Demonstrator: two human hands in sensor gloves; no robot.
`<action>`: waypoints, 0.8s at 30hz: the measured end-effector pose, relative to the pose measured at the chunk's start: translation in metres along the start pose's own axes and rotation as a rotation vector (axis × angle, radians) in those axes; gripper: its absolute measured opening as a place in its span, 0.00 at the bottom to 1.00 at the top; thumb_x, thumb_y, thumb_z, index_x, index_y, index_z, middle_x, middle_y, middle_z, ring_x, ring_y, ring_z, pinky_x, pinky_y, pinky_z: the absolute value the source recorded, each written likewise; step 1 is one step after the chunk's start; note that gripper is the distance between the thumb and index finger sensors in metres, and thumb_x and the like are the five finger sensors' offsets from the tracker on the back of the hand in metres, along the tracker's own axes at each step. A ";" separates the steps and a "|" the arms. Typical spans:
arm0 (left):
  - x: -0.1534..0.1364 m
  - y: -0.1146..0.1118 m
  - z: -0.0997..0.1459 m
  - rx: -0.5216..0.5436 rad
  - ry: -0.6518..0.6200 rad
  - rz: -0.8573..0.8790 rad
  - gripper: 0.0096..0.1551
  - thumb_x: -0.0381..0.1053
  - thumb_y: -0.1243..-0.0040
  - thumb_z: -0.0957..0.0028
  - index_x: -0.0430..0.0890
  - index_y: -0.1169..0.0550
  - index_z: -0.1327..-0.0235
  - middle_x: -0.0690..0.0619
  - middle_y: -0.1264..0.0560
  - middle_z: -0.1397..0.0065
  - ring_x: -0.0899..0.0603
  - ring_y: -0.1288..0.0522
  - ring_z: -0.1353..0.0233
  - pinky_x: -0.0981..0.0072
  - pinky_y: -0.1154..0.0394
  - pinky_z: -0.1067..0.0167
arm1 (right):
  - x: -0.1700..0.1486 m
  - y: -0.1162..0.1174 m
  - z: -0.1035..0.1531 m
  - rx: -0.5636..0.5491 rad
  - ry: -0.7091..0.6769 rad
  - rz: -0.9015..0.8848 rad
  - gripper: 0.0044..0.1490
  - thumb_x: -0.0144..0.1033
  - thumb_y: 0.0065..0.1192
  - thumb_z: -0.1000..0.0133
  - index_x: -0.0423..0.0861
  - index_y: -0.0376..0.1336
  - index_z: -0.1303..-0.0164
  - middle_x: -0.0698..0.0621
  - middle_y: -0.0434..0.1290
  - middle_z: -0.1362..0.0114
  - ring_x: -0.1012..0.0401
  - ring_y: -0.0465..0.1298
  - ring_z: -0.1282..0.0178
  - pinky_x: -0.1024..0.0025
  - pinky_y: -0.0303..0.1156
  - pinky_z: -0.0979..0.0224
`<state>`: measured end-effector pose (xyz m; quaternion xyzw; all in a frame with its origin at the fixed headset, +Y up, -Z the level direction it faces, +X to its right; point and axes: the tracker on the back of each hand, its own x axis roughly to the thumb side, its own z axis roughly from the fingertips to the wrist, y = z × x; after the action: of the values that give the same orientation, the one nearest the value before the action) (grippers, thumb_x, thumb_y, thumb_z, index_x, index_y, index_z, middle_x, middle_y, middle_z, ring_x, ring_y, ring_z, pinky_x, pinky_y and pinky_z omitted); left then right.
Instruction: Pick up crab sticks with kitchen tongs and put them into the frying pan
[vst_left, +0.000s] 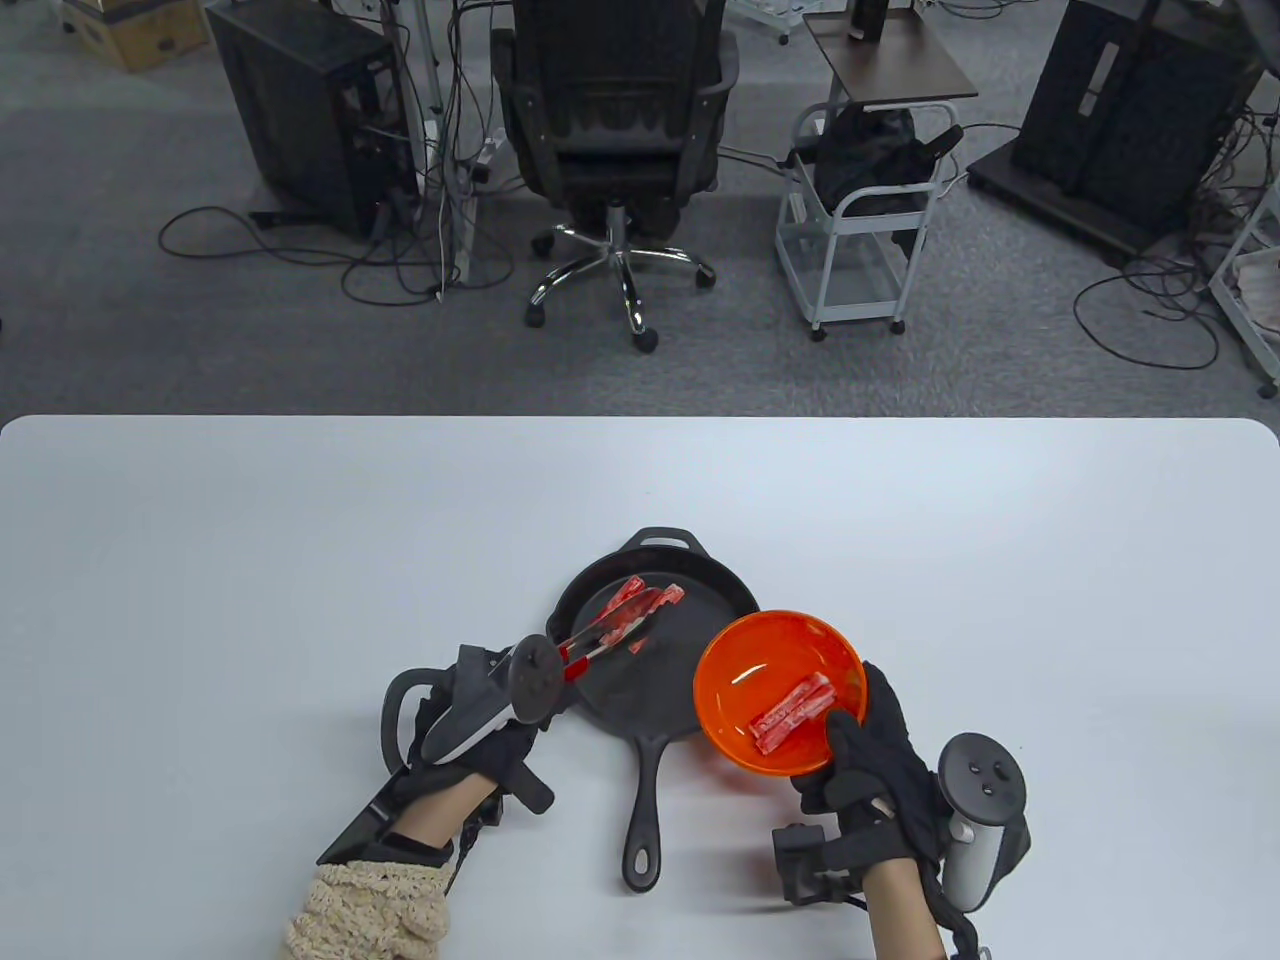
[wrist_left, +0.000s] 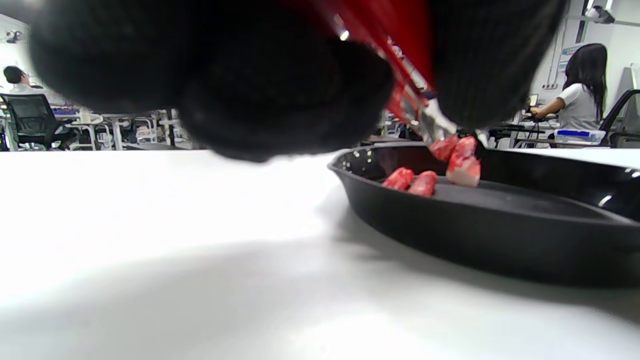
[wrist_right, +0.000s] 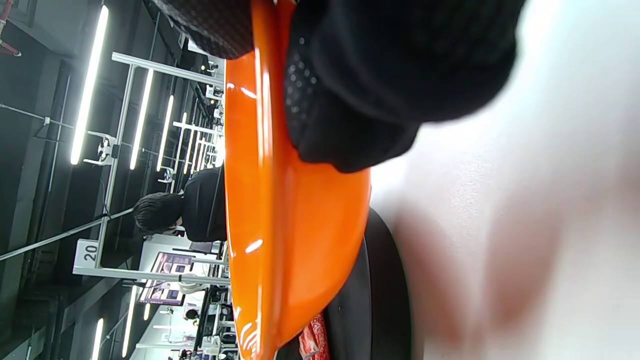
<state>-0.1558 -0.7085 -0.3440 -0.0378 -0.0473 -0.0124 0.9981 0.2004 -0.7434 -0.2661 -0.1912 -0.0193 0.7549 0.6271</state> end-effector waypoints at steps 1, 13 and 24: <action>0.000 -0.001 0.000 -0.002 0.001 -0.003 0.44 0.75 0.36 0.48 0.41 0.17 0.38 0.57 0.12 0.59 0.51 0.13 0.70 0.57 0.16 0.67 | 0.000 0.000 0.000 0.000 0.000 0.000 0.41 0.33 0.54 0.41 0.45 0.48 0.15 0.29 0.66 0.26 0.51 0.84 0.70 0.78 0.85 0.73; 0.003 -0.004 0.001 -0.017 0.015 -0.031 0.44 0.75 0.36 0.49 0.41 0.17 0.38 0.57 0.12 0.59 0.51 0.13 0.69 0.57 0.16 0.67 | 0.000 0.000 0.000 -0.002 0.001 -0.003 0.41 0.33 0.54 0.41 0.45 0.48 0.15 0.29 0.66 0.26 0.51 0.84 0.70 0.77 0.85 0.73; 0.009 -0.007 0.003 -0.010 0.011 -0.079 0.44 0.75 0.36 0.49 0.40 0.18 0.38 0.57 0.12 0.59 0.51 0.13 0.70 0.57 0.16 0.67 | 0.000 0.000 0.000 0.001 0.004 -0.007 0.41 0.33 0.54 0.41 0.45 0.48 0.16 0.29 0.66 0.26 0.51 0.84 0.70 0.77 0.85 0.73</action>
<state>-0.1473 -0.7150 -0.3399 -0.0406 -0.0431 -0.0524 0.9969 0.2006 -0.7433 -0.2655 -0.1921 -0.0184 0.7524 0.6298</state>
